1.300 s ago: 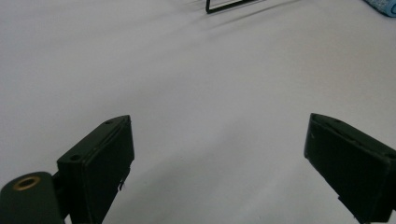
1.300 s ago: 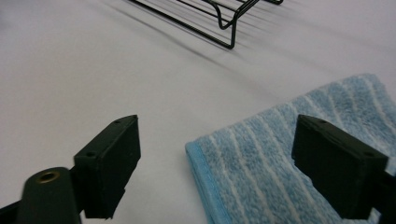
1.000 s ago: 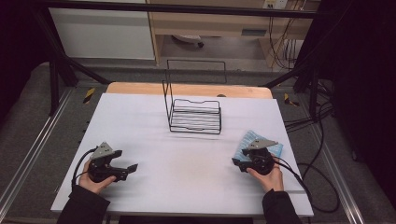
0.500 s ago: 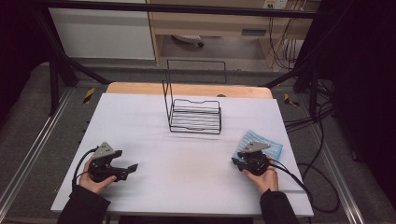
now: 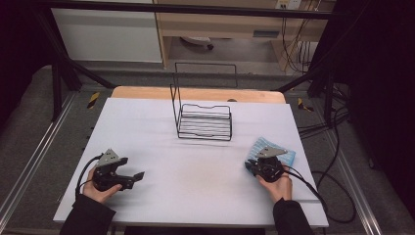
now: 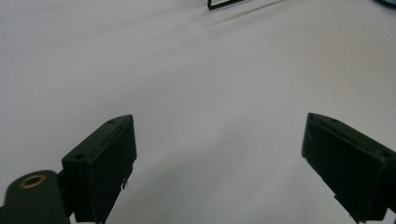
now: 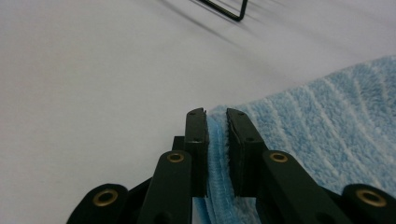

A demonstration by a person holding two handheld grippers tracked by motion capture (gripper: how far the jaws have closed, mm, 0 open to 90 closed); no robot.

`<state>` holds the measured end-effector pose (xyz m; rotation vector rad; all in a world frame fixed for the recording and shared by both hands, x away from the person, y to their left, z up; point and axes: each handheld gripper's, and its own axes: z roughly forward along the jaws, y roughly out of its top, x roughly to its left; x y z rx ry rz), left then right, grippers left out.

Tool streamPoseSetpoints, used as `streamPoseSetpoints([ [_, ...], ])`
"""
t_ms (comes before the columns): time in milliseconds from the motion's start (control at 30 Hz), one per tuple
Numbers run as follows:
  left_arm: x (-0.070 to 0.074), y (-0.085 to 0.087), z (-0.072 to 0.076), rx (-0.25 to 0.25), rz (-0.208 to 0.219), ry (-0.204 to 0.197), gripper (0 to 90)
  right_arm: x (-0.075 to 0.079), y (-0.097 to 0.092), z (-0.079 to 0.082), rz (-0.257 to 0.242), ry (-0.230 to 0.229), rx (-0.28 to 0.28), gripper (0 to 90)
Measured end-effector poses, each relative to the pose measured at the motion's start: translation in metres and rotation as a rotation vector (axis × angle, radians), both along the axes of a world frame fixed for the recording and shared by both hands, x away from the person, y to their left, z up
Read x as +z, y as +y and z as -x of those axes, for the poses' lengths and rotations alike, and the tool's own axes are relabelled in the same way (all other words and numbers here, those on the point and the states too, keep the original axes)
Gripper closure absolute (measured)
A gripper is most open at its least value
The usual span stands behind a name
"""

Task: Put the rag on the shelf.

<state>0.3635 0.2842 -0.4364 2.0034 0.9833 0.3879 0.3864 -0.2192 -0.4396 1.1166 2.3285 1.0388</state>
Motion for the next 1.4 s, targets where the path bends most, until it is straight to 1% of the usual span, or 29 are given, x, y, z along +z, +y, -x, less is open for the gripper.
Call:
streamPoseSetpoints([
  [33, 0.0, 0.0, 0.0, 0.0, -0.001, -0.001, 10.1, 0.001, 0.0, 0.001, -0.022, 0.003, 0.002, 79.9],
  [233, 0.0, -0.001, 0.0, 0.002, -0.007, -0.001, 10.1, 0.007, 0.007, 0.008, -0.075, 0.014, 0.04, 79.8],
  [400, 0.0, 0.0, 0.0, -0.001, -0.015, 0.001, 10.1, 0.009, 0.017, 0.013, -0.09, 0.023, 0.075, 79.7],
  [500, 0.0, -0.001, 0.0, 0.0, -0.016, 0.001, 10.1, 0.011, 0.023, 0.016, -0.119, 0.024, 0.097, 79.7],
  [567, 0.0, -0.001, 0.0, -0.001, -0.018, 0.001, 10.1, 0.013, 0.028, 0.018, -0.119, 0.024, 0.112, 79.7],
  [700, -0.001, -0.002, 0.0, 0.001, -0.022, 0.0, 10.1, 0.013, 0.038, 0.021, -0.135, 0.031, 0.136, 79.7],
  [867, 0.0, -0.002, 0.0, -0.001, -0.029, 0.001, 10.0, 0.012, 0.053, 0.024, -0.134, 0.039, 0.164, 79.6],
  [900, -0.001, -0.002, 0.0, -0.001, -0.029, 0.002, 10.0, 0.012, 0.053, 0.024, -0.134, 0.039, 0.164, 79.6],
  [933, -0.001, -0.002, 0.0, -0.001, -0.029, 0.002, 10.0, 0.012, 0.06, 0.025, -0.127, 0.037, 0.178, 79.6],
  [1033, -0.001, -0.002, 0.0, -0.001, -0.03, 0.003, 10.0, 0.011, 0.07, 0.026, -0.133, 0.045, 0.199, 79.6],
  [1233, -0.001, -0.002, 0.0, -0.001, -0.03, 0.003, 10.0, 0.01, 0.089, 0.03, -0.125, 0.051, 0.24, 79.6],
  [1333, -0.001, -0.002, 0.0, -0.001, -0.031, 0.003, 10.0, 0.009, 0.097, 0.032, -0.141, 0.059, 0.262, 79.6],
  [1400, -0.001, -0.002, 0.0, -0.001, -0.032, 0.003, 10.0, 0.009, 0.103, 0.034, -0.14, 0.057, 0.276, 79.6],
])
